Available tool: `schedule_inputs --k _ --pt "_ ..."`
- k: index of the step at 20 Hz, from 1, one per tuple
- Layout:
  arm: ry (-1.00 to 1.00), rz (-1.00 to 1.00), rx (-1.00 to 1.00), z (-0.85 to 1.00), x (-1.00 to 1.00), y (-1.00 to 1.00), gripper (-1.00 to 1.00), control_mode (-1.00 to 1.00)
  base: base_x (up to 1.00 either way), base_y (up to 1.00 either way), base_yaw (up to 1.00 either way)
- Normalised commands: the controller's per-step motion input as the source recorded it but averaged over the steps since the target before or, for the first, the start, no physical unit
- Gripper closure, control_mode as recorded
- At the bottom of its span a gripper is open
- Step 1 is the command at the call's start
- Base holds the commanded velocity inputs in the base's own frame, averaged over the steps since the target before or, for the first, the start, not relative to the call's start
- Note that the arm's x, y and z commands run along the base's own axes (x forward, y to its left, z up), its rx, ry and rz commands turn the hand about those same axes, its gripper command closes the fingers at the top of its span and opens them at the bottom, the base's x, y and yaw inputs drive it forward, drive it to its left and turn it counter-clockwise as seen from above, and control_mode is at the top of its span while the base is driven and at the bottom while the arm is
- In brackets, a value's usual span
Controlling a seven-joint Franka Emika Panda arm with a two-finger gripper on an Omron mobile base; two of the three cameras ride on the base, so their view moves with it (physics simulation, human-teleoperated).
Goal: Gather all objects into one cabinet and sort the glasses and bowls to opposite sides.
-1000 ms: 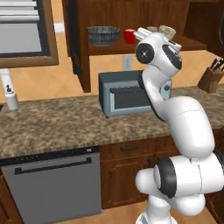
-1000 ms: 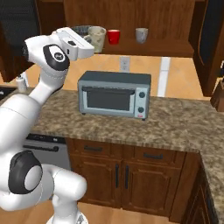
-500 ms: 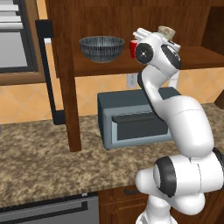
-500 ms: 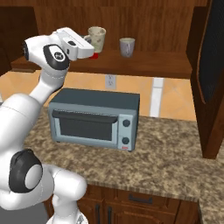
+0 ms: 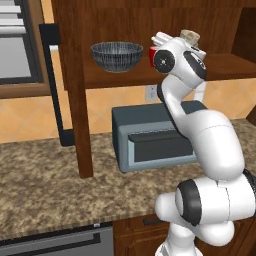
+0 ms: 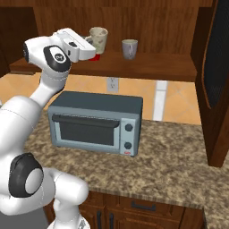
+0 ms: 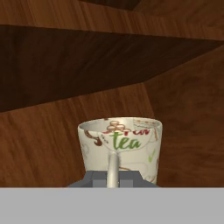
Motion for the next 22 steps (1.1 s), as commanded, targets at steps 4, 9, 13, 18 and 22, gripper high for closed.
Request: schedule_inputs --k 4,9,13,18,22 --pt "0.00 0.00 0.00 0.00 0.00 0.00 1.00 1.00 0.00 0.00 0.00" --pt "0.00 0.00 0.00 0.00 0.00 -0.05 1.00 -1.00 0.00 0.00 0.00" --pt "0.04 0.00 0.00 0.00 -0.07 -0.34 1.00 -1.00 0.00 0.00 0.00" --pt "0.17 0.00 -0.05 -0.01 -0.02 -0.25 1.00 -1.00 0.00 0.00 0.00" --pt "0.06 0.00 -0.01 0.00 0.00 -0.11 1.00 -1.00 0.00 0.00 0.00"
